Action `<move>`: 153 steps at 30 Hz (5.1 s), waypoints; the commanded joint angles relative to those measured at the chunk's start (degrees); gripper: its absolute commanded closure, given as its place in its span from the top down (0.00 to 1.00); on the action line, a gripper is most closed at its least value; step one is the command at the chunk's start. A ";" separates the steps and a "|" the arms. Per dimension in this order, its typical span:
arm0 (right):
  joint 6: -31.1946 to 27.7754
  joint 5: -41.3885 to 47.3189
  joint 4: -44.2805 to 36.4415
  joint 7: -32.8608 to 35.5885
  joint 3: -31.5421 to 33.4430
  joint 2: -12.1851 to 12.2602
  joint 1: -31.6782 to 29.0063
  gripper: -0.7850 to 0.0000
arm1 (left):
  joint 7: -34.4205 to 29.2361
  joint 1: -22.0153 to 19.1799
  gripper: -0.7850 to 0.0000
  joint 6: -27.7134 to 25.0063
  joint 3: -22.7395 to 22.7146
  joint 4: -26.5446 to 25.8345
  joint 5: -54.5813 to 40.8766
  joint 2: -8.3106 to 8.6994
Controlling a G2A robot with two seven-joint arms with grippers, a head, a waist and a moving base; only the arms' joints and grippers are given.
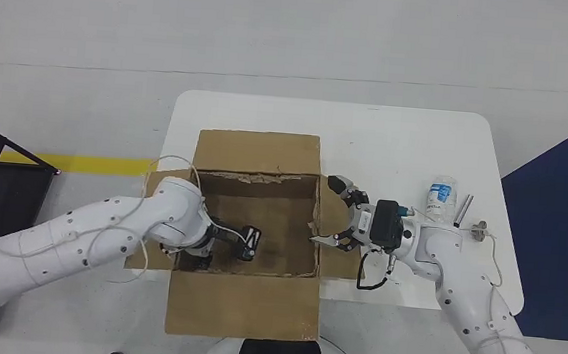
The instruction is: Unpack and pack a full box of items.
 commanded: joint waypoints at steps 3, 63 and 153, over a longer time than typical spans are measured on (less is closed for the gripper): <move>-0.02 0.00 0.00 -0.03 0.00 0.00 0.00 1.00 | 0.86 0.74 1.00 -0.85 -0.27 1.15 0.92 -1.11; -0.02 0.00 0.00 -0.03 0.00 0.00 0.00 1.00 | 14.26 -0.73 0.38 -14.22 -0.27 22.12 16.67 -20.80; -0.02 0.00 0.00 -0.03 0.00 0.00 0.00 1.00 | 31.72 -0.80 0.00 -14.22 -0.27 24.86 29.23 -21.88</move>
